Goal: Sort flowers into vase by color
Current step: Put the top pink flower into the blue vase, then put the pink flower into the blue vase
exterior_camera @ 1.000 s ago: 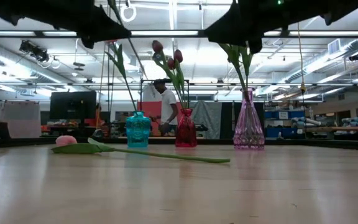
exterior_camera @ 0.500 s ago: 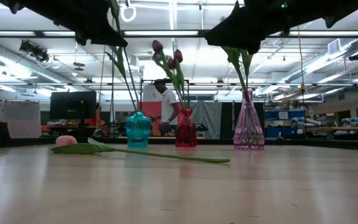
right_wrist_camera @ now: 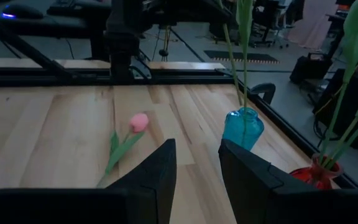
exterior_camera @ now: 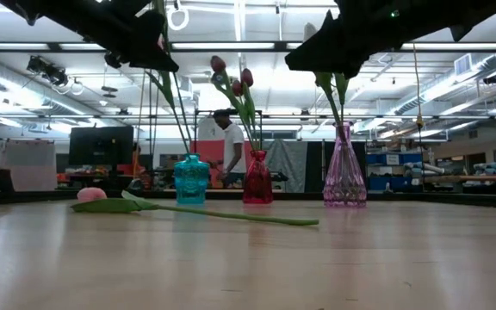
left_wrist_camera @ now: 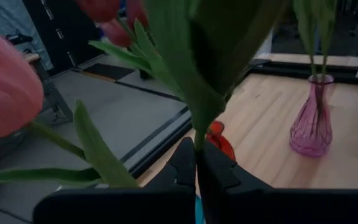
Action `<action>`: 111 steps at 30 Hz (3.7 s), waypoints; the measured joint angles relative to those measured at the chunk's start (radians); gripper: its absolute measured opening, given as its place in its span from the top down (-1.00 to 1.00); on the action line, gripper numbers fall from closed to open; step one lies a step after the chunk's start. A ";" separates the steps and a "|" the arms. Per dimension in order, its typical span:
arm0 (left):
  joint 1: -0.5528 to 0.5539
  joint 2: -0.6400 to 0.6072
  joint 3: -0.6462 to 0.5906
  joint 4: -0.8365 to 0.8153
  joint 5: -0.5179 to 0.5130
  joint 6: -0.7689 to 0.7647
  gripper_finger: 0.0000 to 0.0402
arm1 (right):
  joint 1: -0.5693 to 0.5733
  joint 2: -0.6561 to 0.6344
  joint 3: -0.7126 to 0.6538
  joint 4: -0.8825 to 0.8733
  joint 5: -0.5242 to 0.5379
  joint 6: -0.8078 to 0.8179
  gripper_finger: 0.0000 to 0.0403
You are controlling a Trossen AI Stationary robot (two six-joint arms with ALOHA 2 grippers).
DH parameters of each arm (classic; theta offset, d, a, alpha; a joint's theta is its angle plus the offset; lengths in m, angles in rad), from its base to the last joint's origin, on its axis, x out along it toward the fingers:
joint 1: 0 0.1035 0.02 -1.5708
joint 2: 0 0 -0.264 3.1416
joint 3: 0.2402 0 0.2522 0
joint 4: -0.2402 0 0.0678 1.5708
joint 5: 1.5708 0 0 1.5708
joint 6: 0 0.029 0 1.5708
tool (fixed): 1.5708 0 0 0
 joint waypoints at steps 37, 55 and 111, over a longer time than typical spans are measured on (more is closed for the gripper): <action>0.037 0.105 0.000 0.061 0.034 0.051 0.97 | 0.000 0.000 0.000 0.028 0.000 0.069 0.33; 0.038 0.103 0.002 0.111 0.034 0.087 0.97 | 0.001 0.000 0.000 0.027 0.000 0.072 0.33; 0.132 0.096 0.048 -0.285 0.293 -0.178 0.04 | 0.098 0.000 0.000 0.009 0.021 0.259 0.33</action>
